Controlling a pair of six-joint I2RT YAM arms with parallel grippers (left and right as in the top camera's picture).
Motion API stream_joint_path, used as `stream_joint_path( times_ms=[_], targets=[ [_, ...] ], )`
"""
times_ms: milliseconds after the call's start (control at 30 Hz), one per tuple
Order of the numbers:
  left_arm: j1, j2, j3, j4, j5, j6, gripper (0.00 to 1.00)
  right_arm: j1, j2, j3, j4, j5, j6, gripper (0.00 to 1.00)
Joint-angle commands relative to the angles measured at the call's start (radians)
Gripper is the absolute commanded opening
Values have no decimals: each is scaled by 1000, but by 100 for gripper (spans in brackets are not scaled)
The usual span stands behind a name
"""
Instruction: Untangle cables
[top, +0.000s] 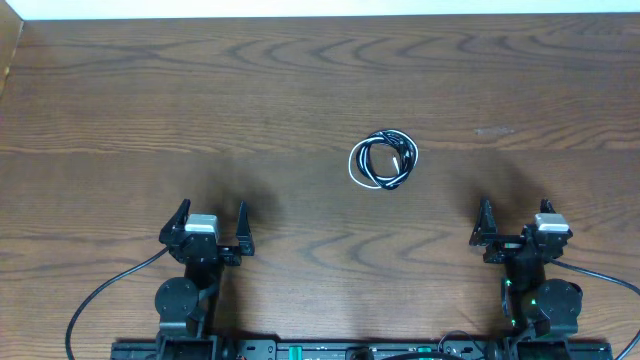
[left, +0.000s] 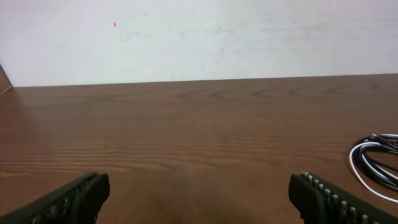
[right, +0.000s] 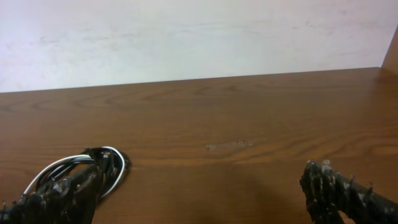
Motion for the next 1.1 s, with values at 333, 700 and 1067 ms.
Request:
stream_joint_path(
  times_ms=[333, 700, 1067],
  targets=[
    [6, 0, -14, -37, 9, 10, 98, -2, -5, -6, 2, -6, -10, 99],
    [6, 0, -14, -38, 9, 10, 98, -2, -5, -6, 2, -6, -10, 99],
    [6, 0, -8, -43, 2, 10, 98, -2, -5, -6, 42, -33, -2, 99]
  ],
)
